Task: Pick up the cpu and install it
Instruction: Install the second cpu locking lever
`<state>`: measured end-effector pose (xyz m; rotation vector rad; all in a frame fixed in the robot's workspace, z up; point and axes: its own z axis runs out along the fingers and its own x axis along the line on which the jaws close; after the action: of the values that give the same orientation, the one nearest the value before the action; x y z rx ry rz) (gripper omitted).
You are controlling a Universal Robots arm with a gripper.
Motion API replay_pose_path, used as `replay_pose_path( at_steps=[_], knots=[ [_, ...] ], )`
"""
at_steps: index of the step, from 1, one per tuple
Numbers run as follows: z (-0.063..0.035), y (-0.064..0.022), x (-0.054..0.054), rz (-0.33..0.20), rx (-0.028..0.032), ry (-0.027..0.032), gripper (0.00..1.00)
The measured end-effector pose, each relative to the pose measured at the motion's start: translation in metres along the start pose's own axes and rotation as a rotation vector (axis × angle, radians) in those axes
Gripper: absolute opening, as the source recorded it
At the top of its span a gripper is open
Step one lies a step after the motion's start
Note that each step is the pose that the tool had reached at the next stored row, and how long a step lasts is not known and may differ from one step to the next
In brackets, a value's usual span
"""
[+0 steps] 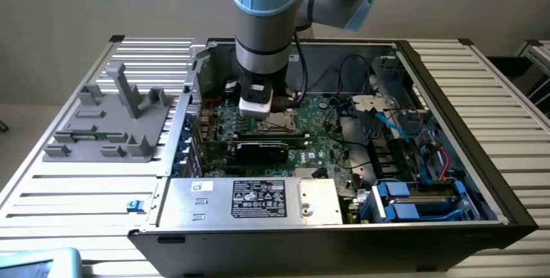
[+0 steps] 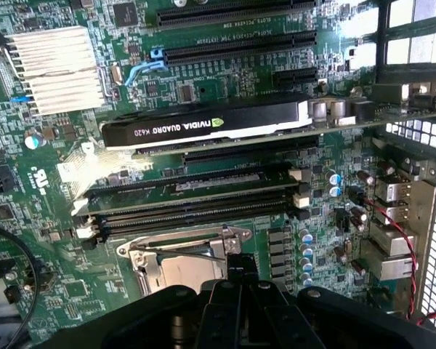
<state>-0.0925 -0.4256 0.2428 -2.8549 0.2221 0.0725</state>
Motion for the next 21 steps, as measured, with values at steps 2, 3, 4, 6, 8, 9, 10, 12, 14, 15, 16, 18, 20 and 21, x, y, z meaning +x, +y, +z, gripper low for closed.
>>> replay_pose_path(
  at_steps=[2, 3, 4, 6, 8, 9, 10, 12, 14, 15, 16, 18, 20, 21],
  knots=[
    [-0.0004, 0.0021, 0.0004, 0.001, 0.0008, -0.0027, 0.11],
    [-0.0003, 0.0027, 0.0007, 0.002, 0.0013, -0.0027, 0.11],
    [0.0002, 0.003, 0.001, 0.002, 0.0027, -0.0027, 0.11],
    [0.0013, 0.0035, 0.0015, 0.003, 0.0051, -0.003, 0.11],
    [0.0025, 0.0038, 0.0017, 0.004, 0.0077, -0.0032, 0.11],
    [0.003, 0.004, 0.0017, 0.004, 0.0092, -0.0035, 0.11],
    [0.0032, 0.004, 0.0018, 0.004, 0.0125, -0.004, 0.11],
    [0.0031, 0.0048, 0.002, 0.004, 0.0222, -0.0057, 0.11],
    [0.0025, 0.0065, 0.0022, 0.005, 0.03, -0.0073, 0.11],
    [0.0023, 0.0075, 0.0024, 0.005, 0.0344, -0.0078, 0.11],
    [0.002, 0.0084, 0.0025, 0.006, 0.0391, -0.0083, 0.11],
    [0.0016, 0.01, 0.0027, 0.01, 0.0473, -0.0083, 0.11],
    [0.0017, 0.0106, 0.0027, 0.015, 0.0503, -0.0074, 0.11],
    [0.0021, 0.0107, 0.0028, 0.017, 0.0513, -0.0068, 0.11]
  ],
)
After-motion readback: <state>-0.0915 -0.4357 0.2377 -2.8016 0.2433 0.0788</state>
